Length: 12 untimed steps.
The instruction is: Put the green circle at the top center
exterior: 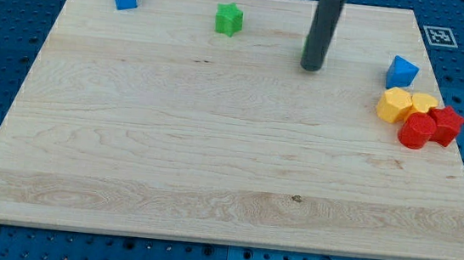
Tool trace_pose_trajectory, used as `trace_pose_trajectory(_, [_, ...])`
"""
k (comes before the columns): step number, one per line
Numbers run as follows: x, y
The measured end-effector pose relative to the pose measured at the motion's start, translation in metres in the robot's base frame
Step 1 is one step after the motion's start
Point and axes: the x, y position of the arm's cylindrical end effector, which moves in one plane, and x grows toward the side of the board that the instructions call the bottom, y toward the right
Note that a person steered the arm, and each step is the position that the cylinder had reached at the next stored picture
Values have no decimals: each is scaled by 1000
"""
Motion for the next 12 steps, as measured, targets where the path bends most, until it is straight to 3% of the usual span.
trace_pose_trajectory(2, [-11,45])
trace_pose_trajectory(3, [-44,25])
trace_pose_trajectory(5, [-60,-34])
trace_pose_trajectory(7, [-68,-13])
trace_pose_trajectory(8, [-78,-44])
trace_pose_trajectory(12, [-84,-78])
